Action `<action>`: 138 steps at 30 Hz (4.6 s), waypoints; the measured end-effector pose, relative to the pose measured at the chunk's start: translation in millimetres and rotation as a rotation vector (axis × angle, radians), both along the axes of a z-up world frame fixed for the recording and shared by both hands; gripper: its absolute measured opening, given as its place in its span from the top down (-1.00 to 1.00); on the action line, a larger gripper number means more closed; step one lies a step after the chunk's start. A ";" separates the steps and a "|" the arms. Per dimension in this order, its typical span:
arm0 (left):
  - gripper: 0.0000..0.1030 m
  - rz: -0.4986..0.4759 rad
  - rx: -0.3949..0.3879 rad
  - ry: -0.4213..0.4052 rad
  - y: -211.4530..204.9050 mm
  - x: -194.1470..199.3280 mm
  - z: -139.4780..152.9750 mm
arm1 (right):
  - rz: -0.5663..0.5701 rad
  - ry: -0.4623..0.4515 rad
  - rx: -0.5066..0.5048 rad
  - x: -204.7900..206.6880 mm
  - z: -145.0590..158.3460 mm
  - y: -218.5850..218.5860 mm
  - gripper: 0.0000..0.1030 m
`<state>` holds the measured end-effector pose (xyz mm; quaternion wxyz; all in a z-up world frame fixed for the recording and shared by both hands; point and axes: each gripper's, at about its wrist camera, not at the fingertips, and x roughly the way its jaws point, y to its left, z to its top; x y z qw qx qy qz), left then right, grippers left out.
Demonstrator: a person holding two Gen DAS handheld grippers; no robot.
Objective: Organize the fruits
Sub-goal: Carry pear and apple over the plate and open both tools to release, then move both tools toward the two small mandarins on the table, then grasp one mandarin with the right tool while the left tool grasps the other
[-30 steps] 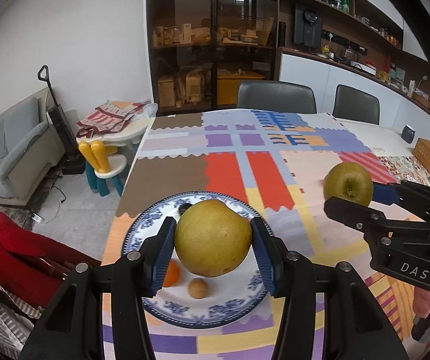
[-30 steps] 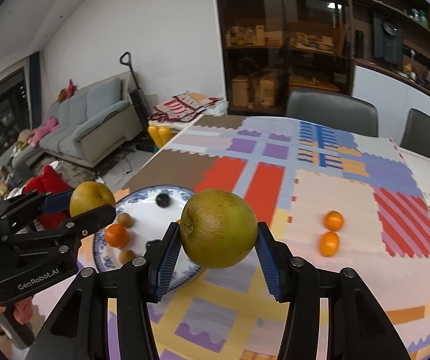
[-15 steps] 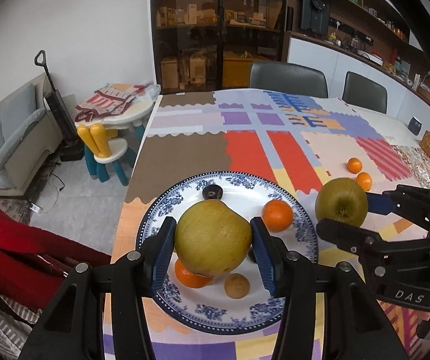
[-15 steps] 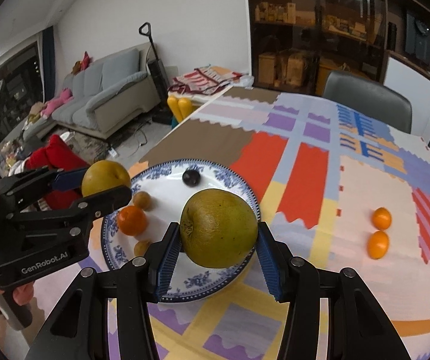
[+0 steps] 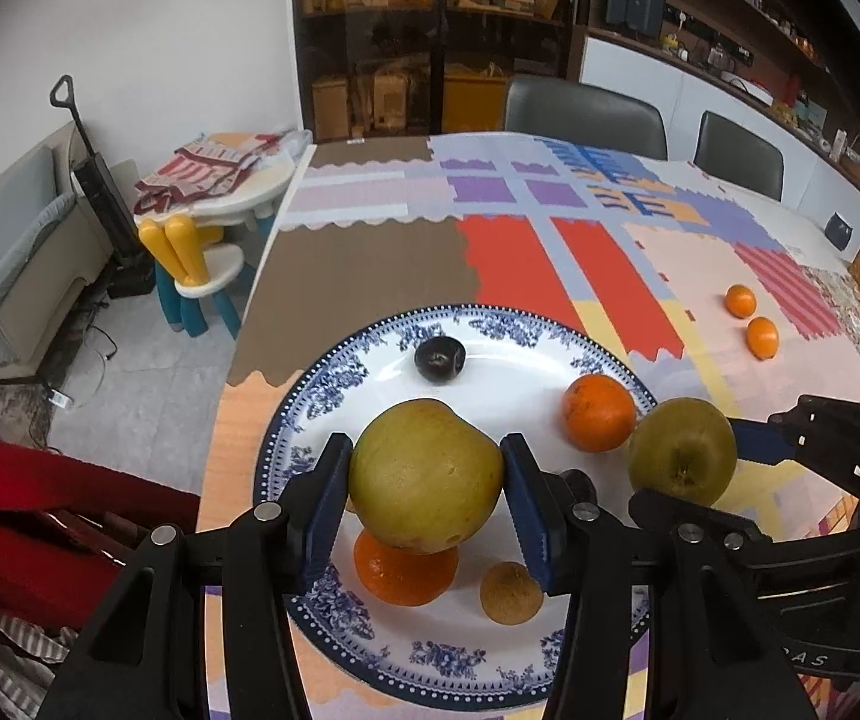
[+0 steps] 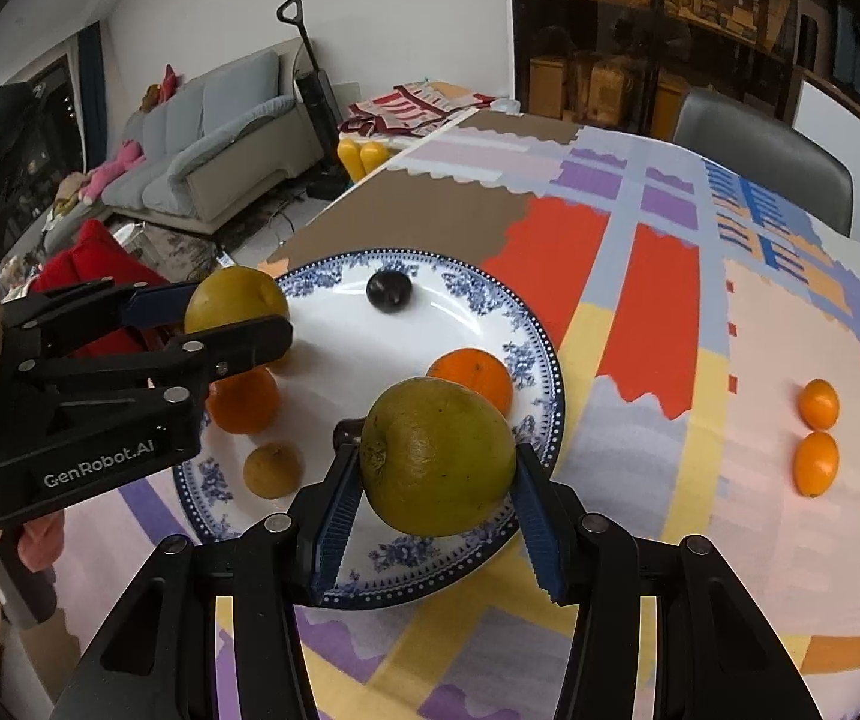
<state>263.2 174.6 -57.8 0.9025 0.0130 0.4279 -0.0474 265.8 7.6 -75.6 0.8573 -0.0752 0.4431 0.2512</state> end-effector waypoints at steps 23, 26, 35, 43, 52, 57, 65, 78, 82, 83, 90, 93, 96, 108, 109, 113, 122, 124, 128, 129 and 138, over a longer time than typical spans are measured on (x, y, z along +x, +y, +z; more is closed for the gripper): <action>-0.10 0.006 0.061 -0.051 -13.5 -17.3 21.9 | -0.024 -0.066 0.020 -9.0 11.7 -16.1 -0.15; -0.11 0.014 0.045 -0.083 -18.0 -30.9 34.0 | -0.032 -0.086 0.032 -16.4 20.2 -23.9 -0.15; -0.17 0.000 0.034 -0.170 -47.6 -64.8 65.3 | -0.086 -0.181 0.067 -47.3 54.3 -57.2 -0.15; -0.23 -0.057 0.033 -0.234 -89.9 -83.0 88.1 | -0.148 -0.258 0.074 -65.6 80.1 -100.5 -0.15; -0.26 -0.106 0.001 -0.261 -136.8 -88.4 100.8 | -0.225 -0.303 0.088 -75.7 97.9 -153.1 -0.15; -0.34 -0.112 -0.012 -0.265 -156.7 -85.6 101.4 | -0.265 -0.300 0.094 -75.0 97.5 -175.5 -0.15; -0.38 -0.074 0.010 -0.237 -174.3 -64.4 85.0 | -0.327 -0.259 0.097 -59.8 81.5 -201.7 -0.15; -0.38 -0.061 0.041 -0.139 -181.2 -21.7 34.1 | -0.368 -0.158 0.077 -8.2 35.1 -207.1 -0.15; -0.38 -0.064 0.036 -0.112 -182.8 -6.3 21.4 | -0.370 -0.115 0.077 12.0 18.6 -205.0 -0.15; -0.38 -0.066 0.035 -0.107 -183.7 -3.5 19.3 | -0.366 -0.105 0.081 16.8 15.1 -204.0 -0.15; -0.38 -0.079 0.045 -0.071 -188.6 25.2 2.7 | -0.368 -0.048 0.051 52.5 -10.1 -196.8 -0.02; -0.38 -0.082 0.038 -0.058 -188.4 34.8 -1.3 | -0.370 -0.037 0.035 62.4 -16.8 -195.3 0.00; -0.38 -0.079 0.036 -0.049 -187.3 42.0 -4.2 | -0.372 -0.014 0.036 68.9 -24.1 -195.4 0.11; -0.38 -0.107 0.015 -0.041 -199.6 48.0 -4.8 | -0.347 -0.027 0.081 66.0 -28.6 -201.3 0.39; -0.38 -0.113 0.006 -0.040 -202.1 48.7 -4.4 | -0.350 -0.036 0.086 64.3 -26.8 -203.4 0.39; -0.38 -0.144 -0.033 -0.045 -216.3 53.9 -2.8 | -0.389 -0.103 0.091 57.8 -14.8 -218.0 0.39; -0.38 -0.215 -0.064 -0.033 -257.0 80.4 -7.4 | -0.517 -0.188 0.177 61.7 1.7 -264.9 0.39; -0.37 -0.229 -0.059 -0.022 -265.8 88.4 -11.0 | -0.534 -0.198 0.211 62.0 3.0 -273.8 0.39; -0.37 -0.238 -0.060 0.006 -279.9 102.7 -21.8 | -0.539 -0.189 0.213 65.8 -0.6 -280.8 0.39; -0.36 -0.232 -0.049 0.010 -283.7 107.3 -25.6 | -0.543 -0.175 0.226 67.4 -3.4 -283.6 0.39; -0.20 -0.213 -0.036 0.044 -295.0 126.8 -39.0 | -0.560 -0.131 0.249 74.5 -15.2 -293.0 0.57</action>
